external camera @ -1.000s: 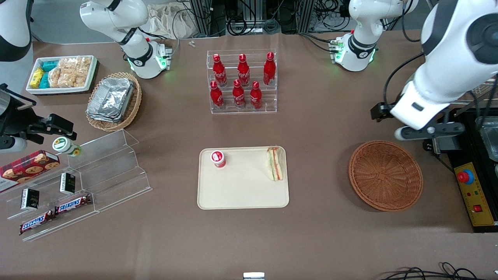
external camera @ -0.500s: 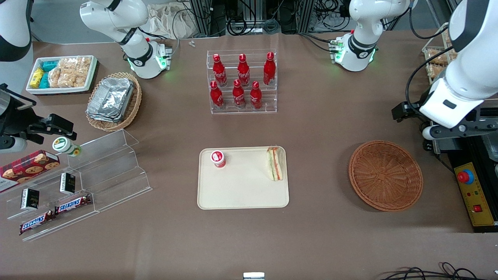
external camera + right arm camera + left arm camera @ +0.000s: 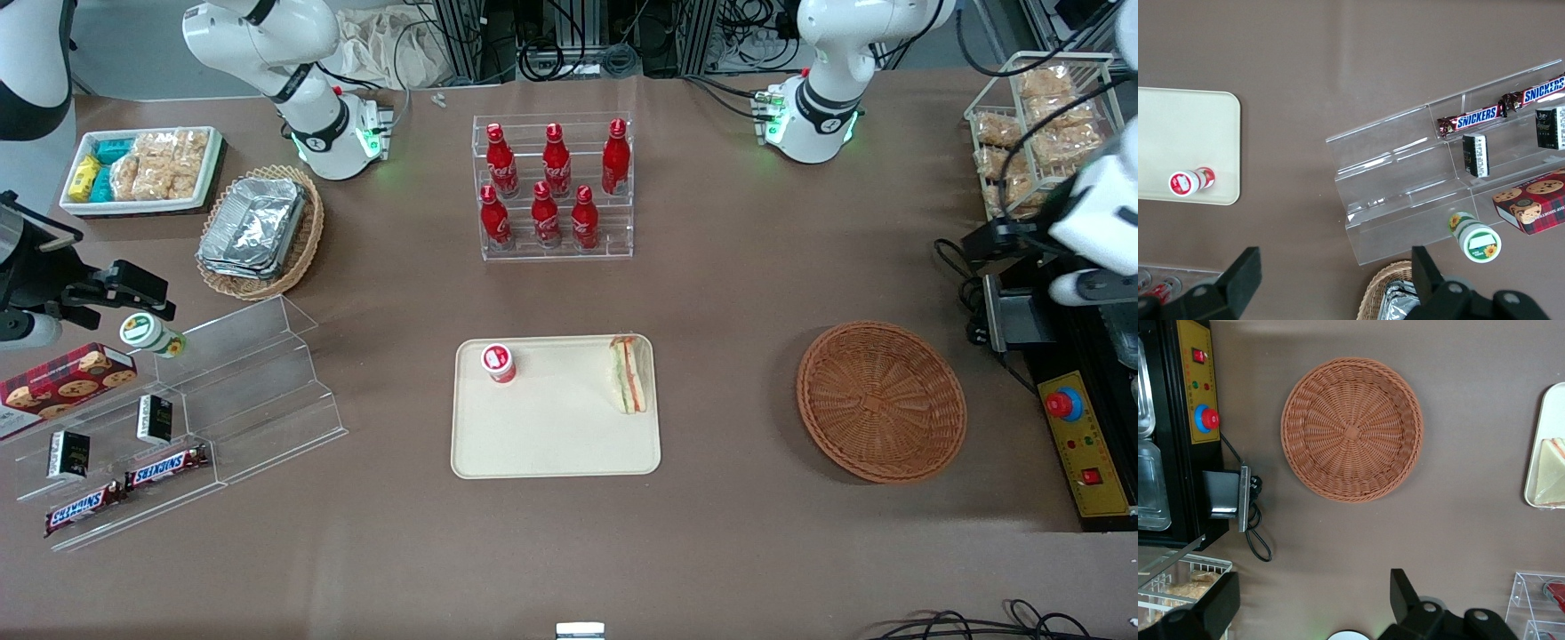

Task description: Place sandwich from basket to tray

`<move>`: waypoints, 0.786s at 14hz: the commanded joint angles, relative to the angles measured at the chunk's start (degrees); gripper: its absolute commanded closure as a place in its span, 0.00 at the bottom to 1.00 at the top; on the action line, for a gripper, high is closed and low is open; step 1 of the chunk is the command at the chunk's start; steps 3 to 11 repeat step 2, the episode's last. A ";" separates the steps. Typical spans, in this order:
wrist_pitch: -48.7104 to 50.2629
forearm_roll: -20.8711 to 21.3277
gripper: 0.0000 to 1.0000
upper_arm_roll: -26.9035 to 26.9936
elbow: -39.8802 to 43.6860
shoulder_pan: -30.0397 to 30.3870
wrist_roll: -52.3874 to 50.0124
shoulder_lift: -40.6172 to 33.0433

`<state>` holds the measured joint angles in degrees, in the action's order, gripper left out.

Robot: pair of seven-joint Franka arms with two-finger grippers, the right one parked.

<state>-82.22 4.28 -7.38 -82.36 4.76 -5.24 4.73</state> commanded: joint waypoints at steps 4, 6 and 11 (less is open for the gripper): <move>-0.04 -2.09 0.00 5.27 -1.13 -3.45 1.99 -2.36; -0.04 -2.09 0.00 5.27 -1.13 -3.45 1.99 -2.36; -0.04 -2.09 0.00 5.27 -1.13 -3.45 1.99 -2.36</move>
